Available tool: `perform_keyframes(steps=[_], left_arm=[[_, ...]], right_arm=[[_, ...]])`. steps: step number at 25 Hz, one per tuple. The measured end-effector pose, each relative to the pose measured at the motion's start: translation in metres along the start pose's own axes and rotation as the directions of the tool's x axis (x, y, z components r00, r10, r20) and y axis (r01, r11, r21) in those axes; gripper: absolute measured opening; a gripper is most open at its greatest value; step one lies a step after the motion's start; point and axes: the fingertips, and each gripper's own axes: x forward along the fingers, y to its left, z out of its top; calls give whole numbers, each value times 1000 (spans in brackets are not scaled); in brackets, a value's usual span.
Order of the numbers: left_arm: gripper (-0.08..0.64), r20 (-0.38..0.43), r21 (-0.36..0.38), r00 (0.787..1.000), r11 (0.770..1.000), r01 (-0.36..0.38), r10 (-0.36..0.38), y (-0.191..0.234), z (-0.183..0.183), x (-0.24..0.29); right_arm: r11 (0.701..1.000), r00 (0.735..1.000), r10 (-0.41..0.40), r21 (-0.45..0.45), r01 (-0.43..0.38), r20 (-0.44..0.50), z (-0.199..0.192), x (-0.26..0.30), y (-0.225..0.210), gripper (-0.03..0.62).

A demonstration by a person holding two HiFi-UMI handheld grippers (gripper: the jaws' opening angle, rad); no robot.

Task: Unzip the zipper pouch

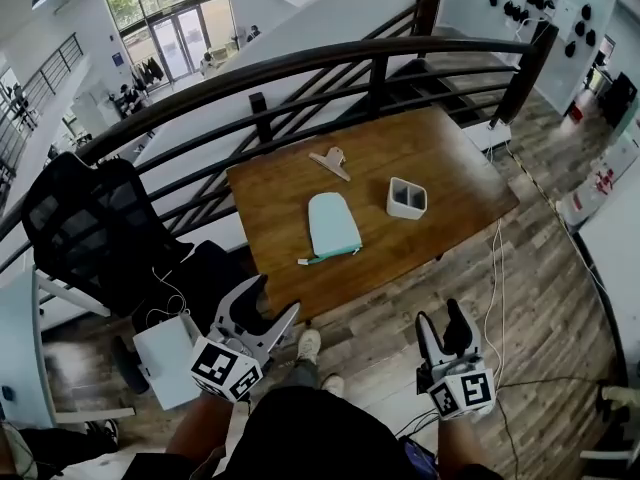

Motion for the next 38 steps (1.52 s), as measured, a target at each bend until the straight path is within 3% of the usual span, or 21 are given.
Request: perform_keyframes(steps=[8, 12, 18, 26, 29, 34, 38], left_arm=[[279, -52, 33, 995, 995, 91, -89, 29, -19, 55], [279, -123, 59, 984, 989, 137, -129, 37, -35, 89], [259, -224, 103, 958, 973, 206, -179, 46, -68, 132], [229, -346, 108, 901, 942, 317, -263, 45, -116, 171], [229, -430, 133, 860, 923, 361, -274, 47, -145, 180], [229, -597, 165, 749, 870, 464, -286, 44, -210, 196], [229, -672, 191, 682, 822, 536, -288, 44, -241, 206]], right_arm=[[1000, 1000, -19, -1, 19, -11, -1, 31, -10, 230], [999, 999, -35, 2, 35, -32, -5, 54, -23, 230], [996, 996, -43, 71, 48, -73, -18, 79, -33, 210], [994, 987, -74, 73, 85, -144, -40, 84, -40, 199], [991, 982, -90, 83, 105, -168, -50, 83, -43, 198], [983, 970, -129, 102, 152, -206, -61, 77, -48, 195], [980, 960, -150, 94, 176, -236, -67, 77, -44, 192]])
